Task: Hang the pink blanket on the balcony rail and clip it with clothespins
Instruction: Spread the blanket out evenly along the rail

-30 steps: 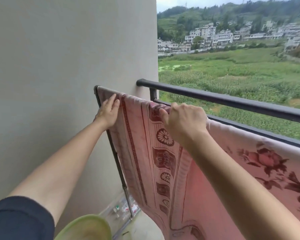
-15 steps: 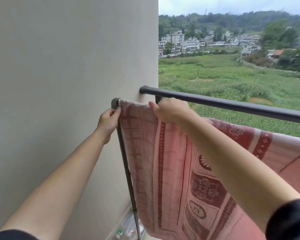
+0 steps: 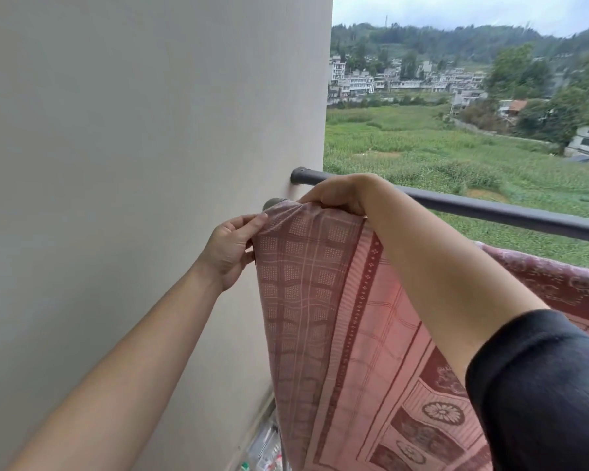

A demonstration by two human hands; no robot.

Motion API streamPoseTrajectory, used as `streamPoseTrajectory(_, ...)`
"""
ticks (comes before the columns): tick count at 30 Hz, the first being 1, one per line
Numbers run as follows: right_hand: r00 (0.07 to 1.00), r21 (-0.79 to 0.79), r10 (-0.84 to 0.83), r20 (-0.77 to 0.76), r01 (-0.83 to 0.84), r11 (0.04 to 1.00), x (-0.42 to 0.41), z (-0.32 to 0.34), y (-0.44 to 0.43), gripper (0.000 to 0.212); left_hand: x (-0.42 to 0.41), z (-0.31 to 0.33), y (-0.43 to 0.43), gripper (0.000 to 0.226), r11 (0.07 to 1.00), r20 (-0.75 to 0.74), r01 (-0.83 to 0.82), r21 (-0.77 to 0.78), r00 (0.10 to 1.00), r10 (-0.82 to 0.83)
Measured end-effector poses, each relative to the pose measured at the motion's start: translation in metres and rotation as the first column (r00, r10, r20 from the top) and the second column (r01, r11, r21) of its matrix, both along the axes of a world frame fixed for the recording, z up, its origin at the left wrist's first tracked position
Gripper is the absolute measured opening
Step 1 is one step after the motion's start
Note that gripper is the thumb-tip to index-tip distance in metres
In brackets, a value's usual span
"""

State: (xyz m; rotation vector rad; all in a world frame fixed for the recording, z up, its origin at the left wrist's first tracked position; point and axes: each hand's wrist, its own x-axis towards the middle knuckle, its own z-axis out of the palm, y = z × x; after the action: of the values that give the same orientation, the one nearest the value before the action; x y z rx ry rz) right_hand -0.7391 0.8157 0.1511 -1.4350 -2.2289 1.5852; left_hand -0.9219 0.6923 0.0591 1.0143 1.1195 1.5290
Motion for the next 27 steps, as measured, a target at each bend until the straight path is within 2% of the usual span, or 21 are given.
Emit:
streamPoseTrajectory(2,0.999,-0.049,0.016,-0.037,-0.018,0.999,0.004,0.005,0.002,0.048,-0.006,0.003,0.004,0.035,0.999,0.037,0.035,0.018,0.999,-0.035)
streamPoseTrajectory(3,0.999,-0.030,0.023,-0.033,-0.024,0.999,0.004,0.009,0.000,0.039,-0.008,0.005,0.006,0.034,0.999,0.046,0.036,0.030,0.998,-0.037)
streamPoseTrajectory(4,0.999,0.063,0.033,0.002,-0.033,0.997,0.000,0.015,-0.004,0.028,-0.009,0.009,0.007,0.028,0.999,0.050,0.026,0.046,0.998,-0.028)
streamPoseTrajectory(5,0.999,0.229,0.013,0.048,-0.023,0.973,-0.006,0.021,-0.005,0.021,-0.008,0.013,0.008,0.021,0.998,0.056,0.006,0.063,0.998,-0.009)
streamPoseTrajectory(6,0.995,0.438,-0.039,0.096,-0.007,0.899,-0.016,0.026,-0.005,0.027,-0.009,0.018,0.010,0.015,0.996,0.079,-0.035,0.081,0.996,0.028)
streamPoseTrajectory(7,0.992,0.625,-0.090,0.085,0.017,0.780,-0.029,0.028,-0.006,0.033,-0.010,0.022,0.012,0.010,0.991,0.123,-0.094,0.096,0.989,0.082)
streamPoseTrajectory(9,0.993,0.796,-0.117,-0.021,0.087,0.598,-0.058,0.027,-0.011,0.032,-0.021,0.024,0.018,0.003,0.959,0.220,-0.267,0.093,0.945,0.242)
streamPoseTrajectory(10,0.994,0.828,-0.111,0.015,0.050,0.559,-0.070,0.022,-0.013,0.031,-0.027,0.020,0.022,0.003,0.929,0.219,-0.362,0.072,0.915,0.340)
streamPoseTrajectory(11,0.991,0.826,-0.095,0.097,-0.026,0.564,-0.077,0.015,-0.016,0.032,-0.034,0.011,0.025,0.004,0.895,0.157,-0.444,0.039,0.888,0.433)
streamPoseTrajectory(13,0.952,0.721,-0.086,0.293,-0.161,0.674,-0.081,0.004,-0.022,0.037,-0.043,-0.013,0.027,0.006,0.863,-0.050,-0.503,-0.047,0.864,0.501)
streamPoseTrajectory(15,0.927,0.705,-0.096,0.361,-0.204,0.679,-0.070,-0.001,-0.028,0.041,-0.040,-0.033,0.026,0.010,0.887,-0.222,-0.444,-0.125,0.884,0.412)
streamPoseTrajectory(17,0.926,0.718,-0.126,0.355,-0.184,0.671,-0.054,0.002,-0.030,0.045,-0.031,-0.035,0.028,0.015,0.879,-0.349,-0.464,-0.114,0.847,0.402)
streamPoseTrajectory(20,0.940,0.732,-0.188,0.283,-0.085,0.676,-0.020,0.006,-0.032,0.054,-0.014,-0.006,0.029,0.027,0.763,-0.521,-0.643,0.069,0.629,0.577)
streamPoseTrajectory(21,0.948,0.738,-0.198,0.249,-0.054,0.673,-0.006,0.007,-0.034,0.053,-0.008,0.005,0.029,0.033,0.750,-0.564,-0.640,0.168,0.562,0.606)
streamPoseTrajectory(23,0.940,0.776,-0.247,0.236,-0.030,0.630,0.021,0.008,-0.040,0.055,0.008,0.022,0.029,0.044,0.768,-0.645,-0.507,0.391,0.445,0.622)
streamPoseTrajectory(25,0.930,0.816,-0.299,0.214,-0.001,0.578,0.049,0.006,-0.049,0.061,0.027,0.033,0.027,0.051,0.764,-0.711,-0.291,0.576,0.282,0.644)
streamPoseTrajectory(27,0.912,0.864,-0.360,0.198,0.011,0.504,0.075,0.003,-0.062,0.062,0.050,0.034,0.023,0.053,0.788,-0.776,-0.090,0.610,0.137,0.616)
